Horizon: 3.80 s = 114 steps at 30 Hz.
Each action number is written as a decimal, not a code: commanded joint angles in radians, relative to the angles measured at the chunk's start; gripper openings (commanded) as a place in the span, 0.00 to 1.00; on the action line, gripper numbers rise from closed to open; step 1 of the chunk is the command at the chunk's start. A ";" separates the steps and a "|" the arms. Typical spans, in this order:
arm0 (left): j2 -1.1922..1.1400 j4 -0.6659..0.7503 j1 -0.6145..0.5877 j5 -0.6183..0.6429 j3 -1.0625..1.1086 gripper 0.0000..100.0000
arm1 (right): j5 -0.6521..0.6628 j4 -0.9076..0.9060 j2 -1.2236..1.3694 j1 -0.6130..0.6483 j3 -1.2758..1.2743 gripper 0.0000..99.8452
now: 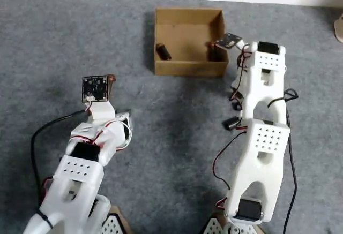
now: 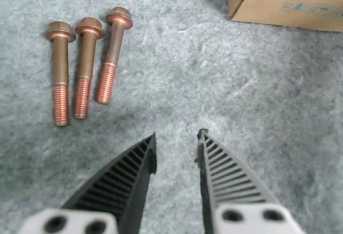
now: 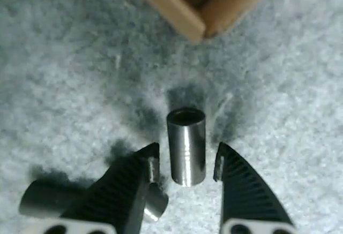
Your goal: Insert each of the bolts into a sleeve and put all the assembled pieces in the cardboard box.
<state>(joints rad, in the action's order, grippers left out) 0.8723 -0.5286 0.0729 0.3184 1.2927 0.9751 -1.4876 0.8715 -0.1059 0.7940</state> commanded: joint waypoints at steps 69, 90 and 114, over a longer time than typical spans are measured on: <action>-1.170 -0.551 -0.140 -0.218 -1.282 0.14 | -0.310 0.061 -1.736 0.203 -1.409 0.01; -1.251 -0.608 -0.176 -0.218 -1.394 0.14 | -0.315 -0.133 -2.129 0.302 -1.532 0.01; -1.406 -0.427 -0.165 -0.212 -1.395 0.09 | -0.414 -0.193 -2.448 0.386 -1.624 0.01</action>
<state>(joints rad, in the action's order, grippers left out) -0.5363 -0.9751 -0.1020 0.1051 -0.0683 0.6022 -1.6609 -1.4684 0.2209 -0.8401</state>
